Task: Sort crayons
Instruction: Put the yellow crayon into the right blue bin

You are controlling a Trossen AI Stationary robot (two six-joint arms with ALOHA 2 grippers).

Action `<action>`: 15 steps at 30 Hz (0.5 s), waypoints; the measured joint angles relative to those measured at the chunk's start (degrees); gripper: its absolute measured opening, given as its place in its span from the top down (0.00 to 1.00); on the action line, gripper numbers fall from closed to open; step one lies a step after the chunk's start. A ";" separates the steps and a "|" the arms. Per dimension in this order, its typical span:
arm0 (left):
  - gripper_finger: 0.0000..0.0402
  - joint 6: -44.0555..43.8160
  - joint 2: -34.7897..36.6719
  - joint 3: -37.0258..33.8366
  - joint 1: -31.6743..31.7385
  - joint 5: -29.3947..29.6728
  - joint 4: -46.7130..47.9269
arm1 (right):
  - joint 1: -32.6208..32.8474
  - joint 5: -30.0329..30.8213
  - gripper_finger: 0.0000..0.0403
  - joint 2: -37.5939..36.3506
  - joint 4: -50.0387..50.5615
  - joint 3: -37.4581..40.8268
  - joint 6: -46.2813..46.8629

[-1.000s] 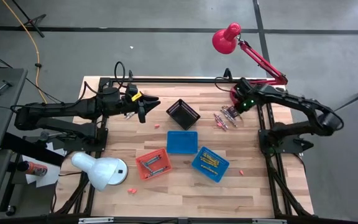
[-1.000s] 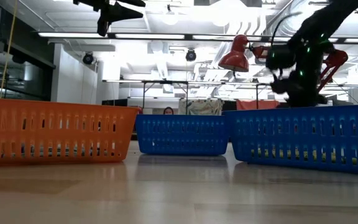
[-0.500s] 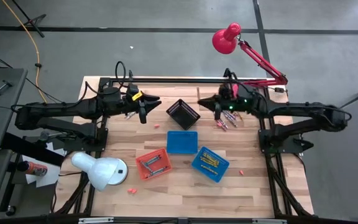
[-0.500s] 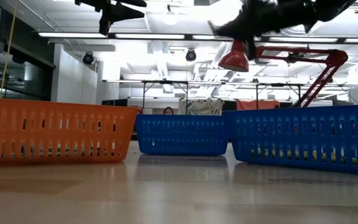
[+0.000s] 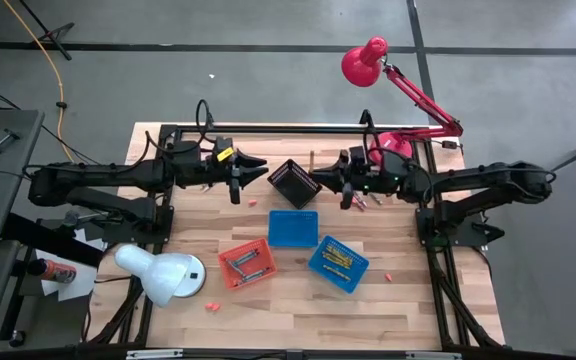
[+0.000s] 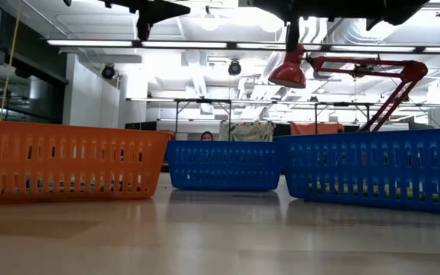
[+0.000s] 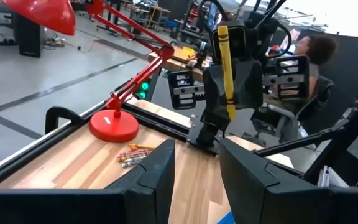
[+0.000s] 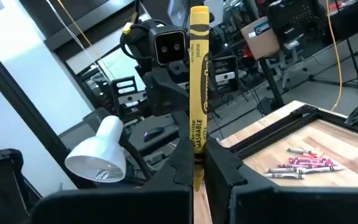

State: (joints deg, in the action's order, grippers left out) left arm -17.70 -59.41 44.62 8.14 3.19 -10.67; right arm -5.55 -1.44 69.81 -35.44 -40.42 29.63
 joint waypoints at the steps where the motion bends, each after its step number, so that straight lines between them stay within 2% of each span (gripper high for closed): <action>1: 0.72 -0.01 0.01 0.00 0.00 0.00 0.03 | 0.13 -0.64 0.99 -0.04 1.32 -0.02 1.12; 6: 0.72 -0.04 0.27 0.00 0.00 -0.01 -0.01 | 5.84 -6.18 0.99 -0.03 16.69 -0.02 8.32; 11: 0.72 -0.04 0.25 0.00 0.01 -0.01 0.06 | 19.00 -7.18 0.99 -0.01 34.47 -0.02 16.71; 15: 0.72 -0.07 0.25 0.00 0.04 -0.01 0.08 | 28.85 -5.17 0.99 0.57 41.76 -0.02 25.53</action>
State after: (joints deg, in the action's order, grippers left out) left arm -17.77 -59.16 44.62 8.19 3.18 -10.59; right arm 23.30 -6.61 70.38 6.32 -40.45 55.17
